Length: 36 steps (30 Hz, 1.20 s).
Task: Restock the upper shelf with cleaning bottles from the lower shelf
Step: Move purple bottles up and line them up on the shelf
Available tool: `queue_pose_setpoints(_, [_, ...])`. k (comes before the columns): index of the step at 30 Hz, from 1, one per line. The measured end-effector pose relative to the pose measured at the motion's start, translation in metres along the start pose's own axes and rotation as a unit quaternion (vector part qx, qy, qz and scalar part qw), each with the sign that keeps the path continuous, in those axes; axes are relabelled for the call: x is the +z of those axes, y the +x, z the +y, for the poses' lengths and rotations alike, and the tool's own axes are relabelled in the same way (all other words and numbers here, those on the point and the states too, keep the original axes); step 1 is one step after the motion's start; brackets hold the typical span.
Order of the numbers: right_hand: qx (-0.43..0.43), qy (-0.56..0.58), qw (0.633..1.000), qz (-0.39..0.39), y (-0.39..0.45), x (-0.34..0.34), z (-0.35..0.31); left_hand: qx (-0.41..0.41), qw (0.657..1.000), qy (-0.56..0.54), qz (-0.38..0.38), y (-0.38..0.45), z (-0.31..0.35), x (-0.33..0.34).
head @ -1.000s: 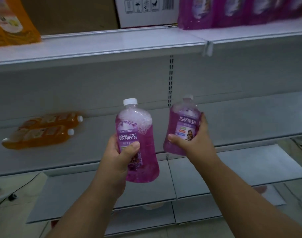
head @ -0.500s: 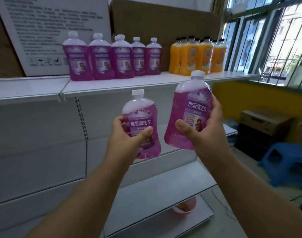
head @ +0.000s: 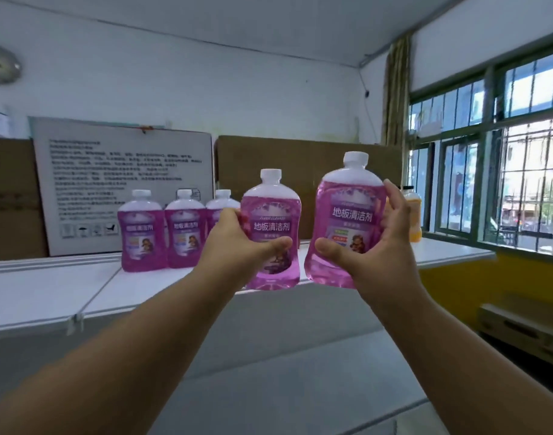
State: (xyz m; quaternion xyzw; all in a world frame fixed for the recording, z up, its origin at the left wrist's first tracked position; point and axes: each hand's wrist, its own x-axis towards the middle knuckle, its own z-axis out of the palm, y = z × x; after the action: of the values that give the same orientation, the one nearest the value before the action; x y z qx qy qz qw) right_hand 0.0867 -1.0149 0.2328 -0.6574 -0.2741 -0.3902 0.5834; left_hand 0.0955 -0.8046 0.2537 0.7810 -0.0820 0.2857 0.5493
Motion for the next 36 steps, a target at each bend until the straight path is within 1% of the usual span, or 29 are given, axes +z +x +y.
queue_pose_setpoints(2, [0.000,-0.014,1.000,0.005,0.020,0.008,0.018,-0.005,0.999,0.032,0.005,0.030,-0.006,0.005])
queue_pose_setpoints(5, [0.000,-0.057,0.998,-0.006,0.043,0.016,0.045,-0.008,0.997,0.079,-0.001,0.065,-0.018,0.018])
queue_pose_setpoints(9, [0.031,-0.099,0.994,-0.027,0.064,0.022,0.076,-0.013,0.991,0.133,0.011,0.093,-0.037,0.038])
queue_pose_setpoints(12, [0.040,-0.103,0.993,-0.048,0.076,0.022,0.099,-0.025,0.984,0.177,0.014,0.104,-0.052,0.052])
queue_pose_setpoints(16, [0.036,-0.094,0.992,-0.076,0.087,0.022,0.128,-0.035,0.981,0.192,0.022,0.113,-0.061,0.057])
queue_pose_setpoints(18, [0.049,-0.090,0.990,-0.100,0.089,0.021,0.140,-0.008,0.977,0.209,0.033,0.110,-0.061,0.057])
queue_pose_setpoints(20, [0.059,-0.088,0.987,-0.121,0.091,0.021,0.147,0.071,0.958,0.274,0.042,0.104,-0.058,0.056])
queue_pose_setpoints(22, [0.052,-0.093,0.985,-0.137,0.094,0.020,0.153,0.135,0.927,0.350,0.019,0.104,-0.050,0.055])
queue_pose_setpoints(23, [0.048,-0.093,0.984,-0.145,0.095,0.020,0.156,0.150,0.913,0.379,0.006,0.107,-0.047,0.055])
queue_pose_setpoints(26, [0.040,-0.099,0.980,-0.170,0.101,0.018,0.161,0.168,0.882,0.440,0.014,0.122,-0.042,0.054])
queue_pose_setpoints(29, [0.027,-0.135,0.972,-0.192,0.110,0.015,0.162,0.180,0.854,0.489,0.020,0.133,-0.043,0.056])
queue_pose_setpoints(32, [0.025,-0.151,0.963,-0.220,0.120,0.013,0.166,0.179,0.830,0.528,0.028,0.145,-0.049,0.057])
queue_pose_setpoints(36, [0.017,-0.168,0.962,-0.215,0.125,0.015,0.173,0.176,0.802,0.570,0.041,0.160,-0.058,0.058])
